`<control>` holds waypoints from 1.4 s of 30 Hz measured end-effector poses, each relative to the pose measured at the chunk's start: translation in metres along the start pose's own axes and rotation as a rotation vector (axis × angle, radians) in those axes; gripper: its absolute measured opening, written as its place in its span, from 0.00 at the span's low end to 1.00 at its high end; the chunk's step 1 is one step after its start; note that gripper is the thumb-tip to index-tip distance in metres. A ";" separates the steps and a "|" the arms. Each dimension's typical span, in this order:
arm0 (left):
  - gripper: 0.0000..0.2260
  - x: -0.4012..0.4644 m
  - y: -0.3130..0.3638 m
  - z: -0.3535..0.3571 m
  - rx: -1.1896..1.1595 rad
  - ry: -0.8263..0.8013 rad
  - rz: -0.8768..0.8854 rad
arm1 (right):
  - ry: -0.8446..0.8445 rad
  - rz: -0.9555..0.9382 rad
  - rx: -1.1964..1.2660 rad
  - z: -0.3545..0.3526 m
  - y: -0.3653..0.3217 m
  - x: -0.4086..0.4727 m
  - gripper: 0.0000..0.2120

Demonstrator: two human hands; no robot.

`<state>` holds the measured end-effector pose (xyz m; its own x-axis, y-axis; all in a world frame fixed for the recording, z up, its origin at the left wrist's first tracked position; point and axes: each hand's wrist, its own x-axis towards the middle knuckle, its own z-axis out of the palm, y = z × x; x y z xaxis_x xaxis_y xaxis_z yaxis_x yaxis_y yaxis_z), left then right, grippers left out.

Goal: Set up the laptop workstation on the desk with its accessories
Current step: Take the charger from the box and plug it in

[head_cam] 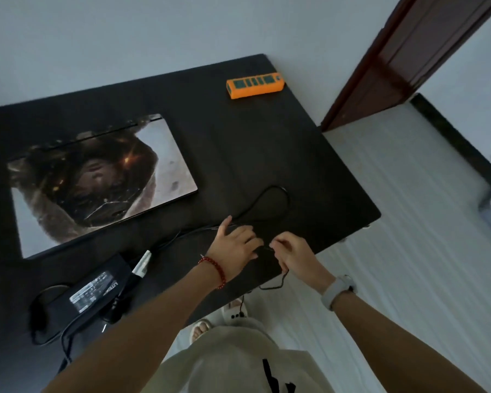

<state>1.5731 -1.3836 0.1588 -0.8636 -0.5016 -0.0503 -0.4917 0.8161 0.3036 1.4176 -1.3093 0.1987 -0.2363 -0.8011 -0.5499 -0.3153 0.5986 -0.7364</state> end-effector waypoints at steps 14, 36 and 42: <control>0.09 0.028 -0.071 -0.112 -0.768 0.597 -0.883 | -0.044 -0.142 -0.141 -0.049 -0.044 0.005 0.04; 0.09 0.017 -0.081 -0.221 -0.181 0.851 -0.636 | 0.840 -0.519 -0.583 -0.093 -0.158 0.031 0.08; 0.05 -0.006 -0.094 -0.235 0.009 0.886 -0.631 | 0.701 -0.197 -0.633 -0.091 -0.194 0.054 0.24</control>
<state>1.6507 -1.5247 0.3545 -0.0694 -0.8570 0.5106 -0.8225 0.3388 0.4569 1.3821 -1.4687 0.3476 -0.5570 -0.8274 0.0724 -0.7965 0.5075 -0.3287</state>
